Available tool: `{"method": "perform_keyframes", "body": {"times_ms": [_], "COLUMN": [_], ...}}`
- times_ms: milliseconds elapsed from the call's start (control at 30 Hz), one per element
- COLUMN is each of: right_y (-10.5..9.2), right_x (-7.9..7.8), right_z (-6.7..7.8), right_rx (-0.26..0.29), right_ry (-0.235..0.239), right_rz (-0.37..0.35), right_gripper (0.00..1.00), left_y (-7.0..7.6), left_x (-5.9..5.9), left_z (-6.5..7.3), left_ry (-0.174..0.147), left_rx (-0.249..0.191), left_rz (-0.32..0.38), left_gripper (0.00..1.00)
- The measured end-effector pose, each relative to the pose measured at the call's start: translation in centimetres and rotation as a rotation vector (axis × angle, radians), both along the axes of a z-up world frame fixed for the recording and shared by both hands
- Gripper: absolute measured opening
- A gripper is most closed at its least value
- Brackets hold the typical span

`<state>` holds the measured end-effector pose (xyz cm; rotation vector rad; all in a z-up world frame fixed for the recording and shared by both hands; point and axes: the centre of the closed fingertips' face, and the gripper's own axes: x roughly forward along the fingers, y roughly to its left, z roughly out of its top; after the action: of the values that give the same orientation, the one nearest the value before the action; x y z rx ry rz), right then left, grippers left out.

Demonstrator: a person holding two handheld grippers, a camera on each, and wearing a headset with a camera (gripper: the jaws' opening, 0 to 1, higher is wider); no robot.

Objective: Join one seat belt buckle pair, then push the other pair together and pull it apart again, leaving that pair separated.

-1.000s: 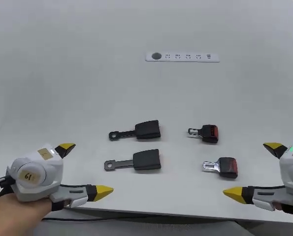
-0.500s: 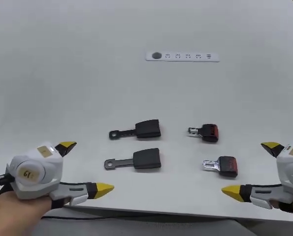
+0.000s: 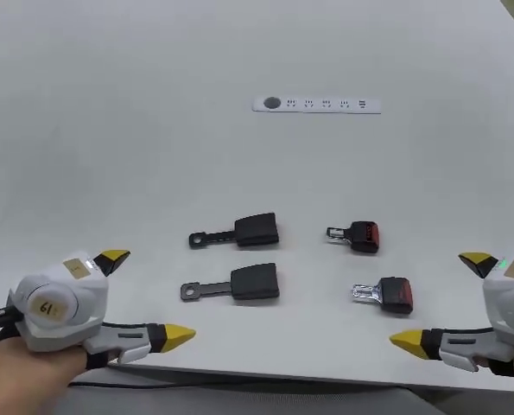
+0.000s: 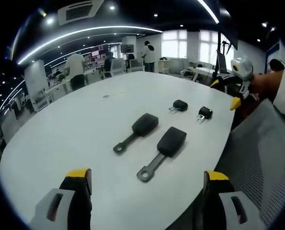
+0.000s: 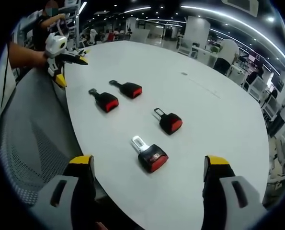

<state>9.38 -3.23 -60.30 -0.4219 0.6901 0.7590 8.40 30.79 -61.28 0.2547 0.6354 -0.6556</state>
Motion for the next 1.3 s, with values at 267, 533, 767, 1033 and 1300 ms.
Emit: {"method": "perform_keyframes", "body": {"times_ms": [267, 533, 767, 1033, 1300], "right_y": [0.1, 0.3, 0.1, -0.3, -0.3], "right_x": [-0.3, -0.4, -0.4, -0.5, -0.5], "right_z": [0.2, 0.4, 0.3, -0.1, -0.6], "right_rx": [0.005, 0.009, 0.020, 0.024, -0.002], "right_ry": [0.000, -0.009, 0.004, 0.030, 0.026], "right_rz": [0.007, 0.010, 0.008, 0.000, 0.025], "right_gripper": [0.94, 0.94, 0.92, 0.88, 0.85], "left_y": [-0.3, 0.0, -0.7, -0.5, -0.5], "left_x": [-0.2, -0.2, -0.5, -0.4, -1.0], "left_z": [0.1, -0.2, 0.4, 0.7, -0.1], "left_ry": [0.001, 0.005, -0.003, -0.011, 0.032], "left_rx": [0.005, 0.009, -0.012, 0.009, 0.050], "left_rz": [-0.012, -0.014, -0.033, -0.037, -0.084], "left_gripper": [0.99, 0.98, 0.98, 0.98, 0.97]}}
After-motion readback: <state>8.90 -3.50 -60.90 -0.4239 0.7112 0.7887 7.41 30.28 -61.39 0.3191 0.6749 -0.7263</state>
